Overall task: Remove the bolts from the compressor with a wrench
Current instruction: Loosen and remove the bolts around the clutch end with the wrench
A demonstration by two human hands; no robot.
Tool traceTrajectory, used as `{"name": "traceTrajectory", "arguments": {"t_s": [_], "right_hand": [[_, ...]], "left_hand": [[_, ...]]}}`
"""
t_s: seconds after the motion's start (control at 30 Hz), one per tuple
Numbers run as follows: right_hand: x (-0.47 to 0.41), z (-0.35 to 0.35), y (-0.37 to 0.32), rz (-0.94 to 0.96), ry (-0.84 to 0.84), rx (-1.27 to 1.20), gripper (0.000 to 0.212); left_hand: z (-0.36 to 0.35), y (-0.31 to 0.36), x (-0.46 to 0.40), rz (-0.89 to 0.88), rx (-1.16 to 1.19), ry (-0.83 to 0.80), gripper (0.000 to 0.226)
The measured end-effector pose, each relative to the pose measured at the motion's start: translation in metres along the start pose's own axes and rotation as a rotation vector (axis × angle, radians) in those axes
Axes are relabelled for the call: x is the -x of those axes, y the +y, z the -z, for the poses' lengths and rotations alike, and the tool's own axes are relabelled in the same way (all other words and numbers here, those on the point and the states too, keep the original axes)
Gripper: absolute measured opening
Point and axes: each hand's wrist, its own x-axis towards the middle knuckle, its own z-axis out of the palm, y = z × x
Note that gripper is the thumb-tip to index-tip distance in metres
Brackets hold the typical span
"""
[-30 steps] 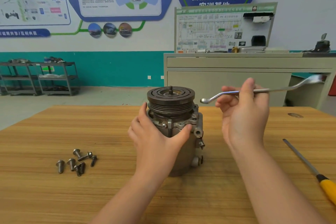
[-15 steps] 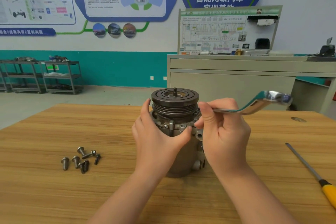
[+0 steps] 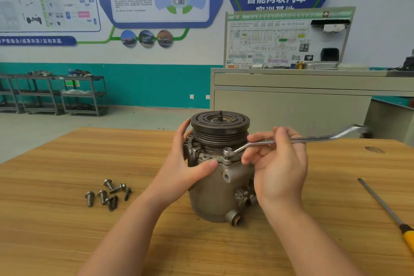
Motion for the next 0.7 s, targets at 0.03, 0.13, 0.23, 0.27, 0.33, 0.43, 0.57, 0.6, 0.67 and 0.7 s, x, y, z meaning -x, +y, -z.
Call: {"name": "traceTrajectory", "arguments": {"t_s": [0.03, 0.13, 0.23, 0.27, 0.33, 0.43, 0.57, 0.6, 0.67, 0.7], "right_hand": [[-0.006, 0.003, -0.001, -0.136, 0.007, -0.055, 0.018], [-0.019, 0.007, -0.008, -0.244, 0.013, -0.185, 0.02], [-0.019, 0.008, -0.016, 0.066, -0.014, 0.006, 0.02], [-0.016, 0.008, -0.017, 0.198, -0.038, 0.118, 0.017], [-0.01, 0.006, -0.015, 0.396, -0.085, 0.297, 0.015], [0.001, 0.003, -0.009, 0.57, -0.192, 0.447, 0.012], [0.009, 0.004, -0.004, 0.742, -0.304, 0.585, 0.021], [0.01, 0.005, -0.005, 0.777, -0.314, 0.603, 0.022], [0.013, 0.001, -0.006, 0.839, -0.378, 0.622, 0.023], [0.015, -0.002, -0.006, 0.899, -0.409, 0.655, 0.023]], "left_hand": [[-0.001, 0.0, 0.0, 0.0, 0.011, -0.004, 0.112], [-0.004, 0.001, 0.0, 0.018, 0.038, 0.003, 0.121], [-0.007, 0.002, -0.001, 0.015, 0.034, 0.006, 0.128], [-0.008, 0.001, -0.001, 0.02, 0.032, 0.013, 0.129], [-0.009, 0.001, -0.002, 0.027, 0.025, 0.035, 0.129], [-0.011, 0.004, -0.002, 0.037, -0.009, 0.063, 0.129], [-0.01, 0.006, 0.0, 0.051, -0.067, 0.078, 0.134], [-0.011, 0.006, 0.0, 0.051, -0.072, 0.084, 0.134], [-0.013, 0.007, 0.0, 0.049, -0.084, 0.103, 0.131], [-0.015, 0.008, -0.001, 0.052, -0.089, 0.119, 0.128]]}}
